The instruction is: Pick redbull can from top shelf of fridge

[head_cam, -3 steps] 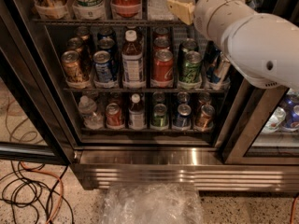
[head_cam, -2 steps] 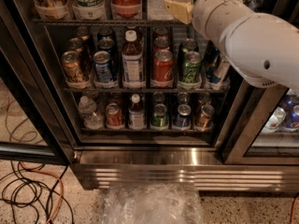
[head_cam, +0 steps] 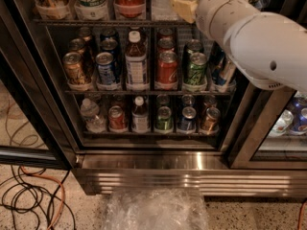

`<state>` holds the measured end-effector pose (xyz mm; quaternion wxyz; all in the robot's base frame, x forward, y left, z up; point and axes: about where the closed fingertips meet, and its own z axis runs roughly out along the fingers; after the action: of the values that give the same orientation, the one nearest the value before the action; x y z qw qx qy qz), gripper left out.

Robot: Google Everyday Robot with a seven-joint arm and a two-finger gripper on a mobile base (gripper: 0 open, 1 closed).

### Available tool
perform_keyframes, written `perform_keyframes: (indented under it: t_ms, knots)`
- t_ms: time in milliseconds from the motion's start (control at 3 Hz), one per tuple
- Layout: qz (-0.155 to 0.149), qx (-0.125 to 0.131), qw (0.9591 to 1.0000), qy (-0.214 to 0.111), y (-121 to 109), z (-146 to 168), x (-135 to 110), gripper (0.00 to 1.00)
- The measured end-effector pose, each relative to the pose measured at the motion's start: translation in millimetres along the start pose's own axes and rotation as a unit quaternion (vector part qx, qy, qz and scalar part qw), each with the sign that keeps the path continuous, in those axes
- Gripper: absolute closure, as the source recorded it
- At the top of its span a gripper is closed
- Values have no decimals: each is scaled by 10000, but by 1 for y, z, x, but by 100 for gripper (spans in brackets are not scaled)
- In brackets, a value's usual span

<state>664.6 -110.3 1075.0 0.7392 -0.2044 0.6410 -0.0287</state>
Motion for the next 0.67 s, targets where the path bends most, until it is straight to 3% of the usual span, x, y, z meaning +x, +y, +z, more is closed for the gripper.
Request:
perform_keyframes:
  t_ms: [667]
  knots:
    - [-1,63,10000,48,-2,2,1,100]
